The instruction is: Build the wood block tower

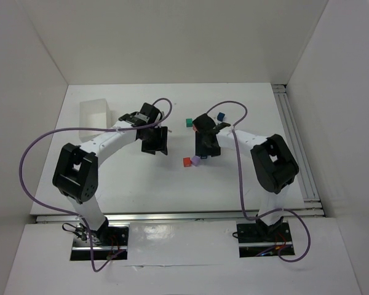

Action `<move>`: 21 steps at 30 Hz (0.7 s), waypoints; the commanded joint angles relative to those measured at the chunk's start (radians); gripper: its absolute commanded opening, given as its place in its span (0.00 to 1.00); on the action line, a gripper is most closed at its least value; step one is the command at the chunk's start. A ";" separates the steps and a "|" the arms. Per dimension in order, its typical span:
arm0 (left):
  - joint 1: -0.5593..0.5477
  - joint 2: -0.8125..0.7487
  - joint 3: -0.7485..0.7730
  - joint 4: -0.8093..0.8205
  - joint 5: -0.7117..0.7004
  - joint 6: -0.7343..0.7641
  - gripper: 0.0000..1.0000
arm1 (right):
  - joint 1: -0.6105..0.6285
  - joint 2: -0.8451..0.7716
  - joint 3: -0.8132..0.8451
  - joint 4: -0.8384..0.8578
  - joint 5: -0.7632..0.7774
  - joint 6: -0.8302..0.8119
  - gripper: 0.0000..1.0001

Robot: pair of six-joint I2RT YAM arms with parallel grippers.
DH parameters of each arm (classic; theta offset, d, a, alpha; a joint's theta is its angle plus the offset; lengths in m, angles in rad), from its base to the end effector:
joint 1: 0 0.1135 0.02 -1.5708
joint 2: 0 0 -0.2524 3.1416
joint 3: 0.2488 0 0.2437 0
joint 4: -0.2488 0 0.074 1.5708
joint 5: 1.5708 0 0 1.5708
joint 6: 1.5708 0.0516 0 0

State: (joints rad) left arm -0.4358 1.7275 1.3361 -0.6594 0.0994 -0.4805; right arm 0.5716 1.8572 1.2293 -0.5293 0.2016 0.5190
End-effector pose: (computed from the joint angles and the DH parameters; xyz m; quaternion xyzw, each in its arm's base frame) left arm 0.3268 -0.1578 0.2194 -0.0088 0.9652 -0.1566 0.2090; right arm 0.3149 0.1903 0.1514 -0.0049 0.9739 0.0218 0.2257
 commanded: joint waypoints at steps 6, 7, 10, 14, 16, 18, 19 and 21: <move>-0.026 0.040 -0.046 0.095 0.088 -0.093 0.62 | -0.064 -0.131 0.058 -0.049 0.024 -0.019 0.63; -0.026 0.040 -0.046 0.095 0.079 -0.093 0.60 | -0.090 -0.131 0.080 -0.049 0.024 -0.019 0.63; -0.026 0.029 -0.055 0.104 0.069 -0.112 0.54 | -0.145 -0.098 0.120 -0.049 0.033 -0.037 0.63; -0.026 0.020 -0.064 0.104 0.069 -0.121 0.54 | -0.193 0.009 0.263 -0.073 0.033 -0.037 0.63; -0.017 0.010 -0.064 0.104 0.060 -0.121 0.54 | -0.193 0.074 0.312 -0.084 0.009 -0.037 0.68; -0.017 0.010 -0.064 0.104 0.051 -0.121 0.54 | -0.202 0.106 0.367 -0.084 -0.002 -0.025 0.75; -0.017 0.001 -0.064 0.104 0.051 -0.121 0.54 | -0.202 0.135 0.381 -0.084 -0.002 -0.016 0.77; -0.017 0.001 -0.075 0.104 0.042 -0.121 0.56 | -0.202 0.161 0.415 -0.084 -0.002 0.010 0.77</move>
State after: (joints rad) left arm -0.4587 1.7676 1.2747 -0.5667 0.1535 -0.5838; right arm 0.3649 1.9812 1.5883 -0.5808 0.2096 0.5026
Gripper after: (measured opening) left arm 0.550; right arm 0.766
